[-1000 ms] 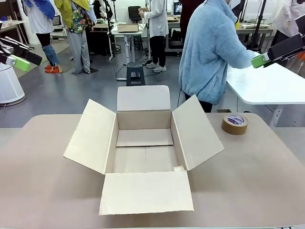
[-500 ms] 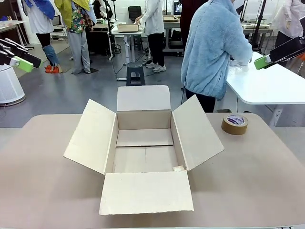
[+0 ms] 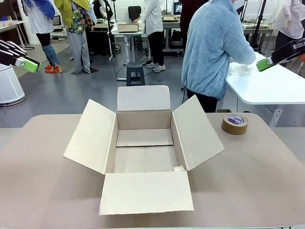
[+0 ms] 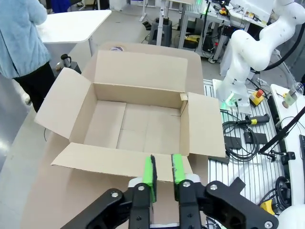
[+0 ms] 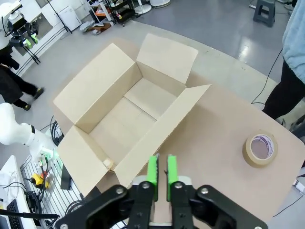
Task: Wrap the clocks to prevent damage.
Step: Open the side flaps of the Package Box.
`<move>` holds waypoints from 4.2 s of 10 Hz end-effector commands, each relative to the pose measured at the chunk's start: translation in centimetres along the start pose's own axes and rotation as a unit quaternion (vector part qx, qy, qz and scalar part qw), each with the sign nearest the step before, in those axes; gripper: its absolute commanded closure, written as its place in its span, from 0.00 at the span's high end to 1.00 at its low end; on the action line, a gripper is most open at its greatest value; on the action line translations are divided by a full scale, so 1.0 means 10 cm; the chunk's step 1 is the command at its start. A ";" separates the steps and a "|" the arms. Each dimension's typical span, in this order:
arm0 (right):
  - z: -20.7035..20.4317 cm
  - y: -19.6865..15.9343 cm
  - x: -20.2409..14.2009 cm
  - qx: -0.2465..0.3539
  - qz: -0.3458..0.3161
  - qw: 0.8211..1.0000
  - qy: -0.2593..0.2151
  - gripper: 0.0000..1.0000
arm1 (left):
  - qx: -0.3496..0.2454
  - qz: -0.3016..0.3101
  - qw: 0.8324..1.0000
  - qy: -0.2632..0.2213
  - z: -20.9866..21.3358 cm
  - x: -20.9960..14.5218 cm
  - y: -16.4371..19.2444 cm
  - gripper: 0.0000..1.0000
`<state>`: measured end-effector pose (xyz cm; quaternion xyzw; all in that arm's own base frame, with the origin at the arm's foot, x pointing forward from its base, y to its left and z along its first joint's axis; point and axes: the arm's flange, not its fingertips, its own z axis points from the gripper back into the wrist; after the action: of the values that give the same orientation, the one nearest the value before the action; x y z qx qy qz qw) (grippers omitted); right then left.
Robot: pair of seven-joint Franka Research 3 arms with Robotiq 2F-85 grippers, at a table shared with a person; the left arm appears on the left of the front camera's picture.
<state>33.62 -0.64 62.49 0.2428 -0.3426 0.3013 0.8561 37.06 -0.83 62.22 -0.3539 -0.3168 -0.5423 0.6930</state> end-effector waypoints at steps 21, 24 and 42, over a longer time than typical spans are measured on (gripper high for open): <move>-2.22 0.88 0.26 -0.268 -0.257 0.897 0.241 0.01 | 0.276 0.302 0.862 0.300 -2.09 0.41 0.37 0.00; -2.14 0.84 0.08 -0.287 -0.250 0.900 0.212 0.01 | 0.293 0.301 0.855 0.304 -2.13 0.26 0.35 0.00; -3.31 0.49 -0.55 -0.345 -0.315 0.853 0.232 0.01 | 0.406 0.473 0.700 0.348 -3.03 -0.41 0.93 0.00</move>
<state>41.17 21.32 39.45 -0.0677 -0.1249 -0.0655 0.9877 46.31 -22.27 41.37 0.0613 -0.0422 -0.0620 0.9953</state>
